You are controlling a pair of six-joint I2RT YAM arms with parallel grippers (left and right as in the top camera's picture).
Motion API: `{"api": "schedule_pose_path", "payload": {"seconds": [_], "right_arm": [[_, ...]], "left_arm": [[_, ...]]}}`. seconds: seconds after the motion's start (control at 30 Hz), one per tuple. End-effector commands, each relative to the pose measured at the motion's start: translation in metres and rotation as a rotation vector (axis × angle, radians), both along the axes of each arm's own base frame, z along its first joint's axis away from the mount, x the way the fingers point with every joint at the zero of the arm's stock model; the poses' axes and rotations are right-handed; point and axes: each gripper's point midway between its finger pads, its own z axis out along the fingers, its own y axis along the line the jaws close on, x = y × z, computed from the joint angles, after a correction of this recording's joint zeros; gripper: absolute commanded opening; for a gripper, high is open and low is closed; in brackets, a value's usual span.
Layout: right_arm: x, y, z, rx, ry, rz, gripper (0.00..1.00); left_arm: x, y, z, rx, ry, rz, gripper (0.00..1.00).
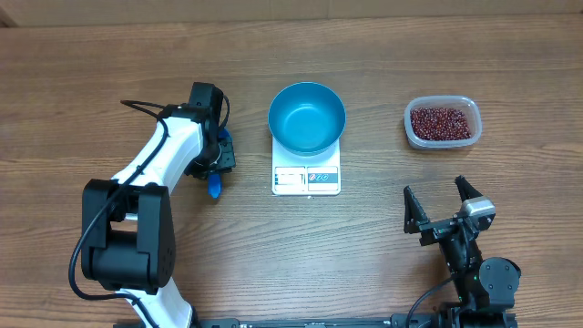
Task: Scoop item into bowl and weigh 150g on scale
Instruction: 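Lift the blue cup with the left gripper toward the scale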
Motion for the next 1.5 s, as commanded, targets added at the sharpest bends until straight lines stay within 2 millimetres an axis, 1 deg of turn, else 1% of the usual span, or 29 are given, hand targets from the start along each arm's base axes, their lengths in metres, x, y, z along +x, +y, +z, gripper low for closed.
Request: {"api": "schedule_pose_path", "payload": {"seconds": [0.0,0.1,0.13,0.23,0.43,0.77,0.83,0.93,1.03,1.13,1.3,1.37,1.47], "right_arm": [[0.000,0.000,-0.001,0.002,-0.005,0.001,1.00],[0.000,0.000,-0.001,0.002,-0.005,0.001,1.00],[0.000,0.000,-0.001,0.002,-0.005,0.001,1.00],[0.000,0.000,-0.001,0.002,-0.005,0.001,1.00],[0.000,0.000,-0.001,0.002,-0.005,0.001,1.00],[0.000,0.000,-0.001,0.002,-0.005,0.001,1.00],[0.000,0.000,-0.001,0.002,-0.005,0.001,1.00],[0.000,0.000,-0.001,0.002,-0.005,0.001,1.00],[0.000,0.000,-0.001,0.002,-0.005,0.001,1.00],[0.000,0.000,-0.001,0.002,-0.005,0.001,1.00],[0.000,0.000,-0.001,0.002,-0.005,0.001,1.00],[0.000,0.000,-0.001,0.002,-0.005,0.001,1.00],[0.000,0.000,-0.001,0.002,-0.005,0.001,1.00]], "left_arm": [[-0.001,0.000,-0.003,0.012,0.006,0.001,0.30],[-0.001,0.000,-0.003,0.013,0.006,0.000,0.25],[-0.001,0.000,-0.003,0.013,0.005,0.000,0.25],[0.001,0.000,-0.003,0.012,-0.001,0.001,0.30],[0.006,-0.001,-0.002,0.009,-0.023,0.002,0.30],[0.006,-0.002,-0.002,0.004,-0.021,0.001,0.24],[0.007,-0.003,0.000,-0.004,-0.024,0.000,0.22],[0.012,-0.010,0.009,-0.053,-0.042,-0.007,0.20],[0.019,-0.015,0.027,-0.115,-0.075,0.002,0.20],[0.023,-0.011,0.051,-0.148,-0.109,0.041,0.19],[0.025,-0.002,0.106,-0.202,-0.188,0.094,0.18],[0.025,-0.005,0.130,-0.255,-0.230,0.092,0.20],[0.023,-0.011,0.157,-0.328,-0.280,0.119,0.18]]}}
